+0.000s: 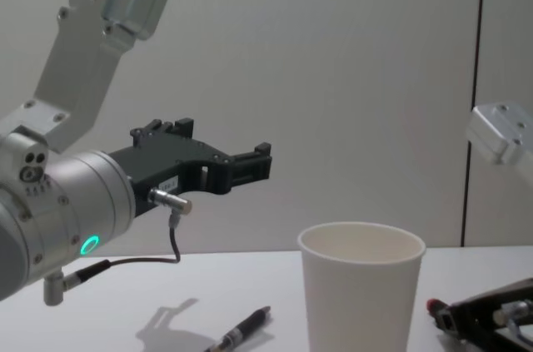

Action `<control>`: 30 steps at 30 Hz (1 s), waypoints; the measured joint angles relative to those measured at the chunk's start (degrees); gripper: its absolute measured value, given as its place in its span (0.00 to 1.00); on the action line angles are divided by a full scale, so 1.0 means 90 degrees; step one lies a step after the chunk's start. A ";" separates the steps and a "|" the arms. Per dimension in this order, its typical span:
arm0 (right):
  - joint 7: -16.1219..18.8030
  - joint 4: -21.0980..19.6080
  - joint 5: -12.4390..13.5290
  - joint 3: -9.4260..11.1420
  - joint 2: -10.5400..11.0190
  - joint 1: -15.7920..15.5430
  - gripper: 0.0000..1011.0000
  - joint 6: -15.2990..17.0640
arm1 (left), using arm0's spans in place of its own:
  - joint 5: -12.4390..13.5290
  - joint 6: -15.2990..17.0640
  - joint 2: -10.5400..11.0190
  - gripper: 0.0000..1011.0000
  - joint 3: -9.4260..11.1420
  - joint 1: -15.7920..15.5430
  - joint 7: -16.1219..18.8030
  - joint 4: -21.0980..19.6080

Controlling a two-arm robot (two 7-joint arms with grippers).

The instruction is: Place the pen into the pen holder.

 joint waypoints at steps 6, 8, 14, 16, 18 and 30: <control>-0.0124 -0.0009 0.0055 0.0015 -0.0028 -0.0047 0.18 -0.0308 | 0.0000 0.0000 0.0000 0.99 0.0000 0.0000 -0.0001 0.0000; -0.0178 -0.0039 0.0064 0.0026 -0.0037 -0.0076 0.18 -0.0427 | 0.0000 0.0000 0.0000 0.99 0.0000 0.0000 0.0000 0.0000; -0.0326 -0.0187 0.0069 0.0047 -0.0051 -0.0113 0.18 -0.0806 | 0.0000 0.0000 0.0000 0.99 0.0000 0.0000 0.0000 0.0000; -0.0355 -0.0247 0.0070 0.0051 -0.0055 -0.0123 0.18 -0.0909 | 0.0000 0.0000 0.0000 0.99 0.0000 0.0000 0.0000 0.0000; -0.0396 -0.0323 0.0071 0.0054 -0.0064 -0.0138 0.18 -0.1075 | 0.0000 0.0000 0.0000 0.99 0.0000 0.0000 0.0000 0.0000; -0.0578 -0.0825 0.0056 0.0084 -0.0072 -0.0233 0.18 -0.1921 | 0.0000 0.0000 0.0000 0.99 0.0000 0.0000 0.0000 0.0000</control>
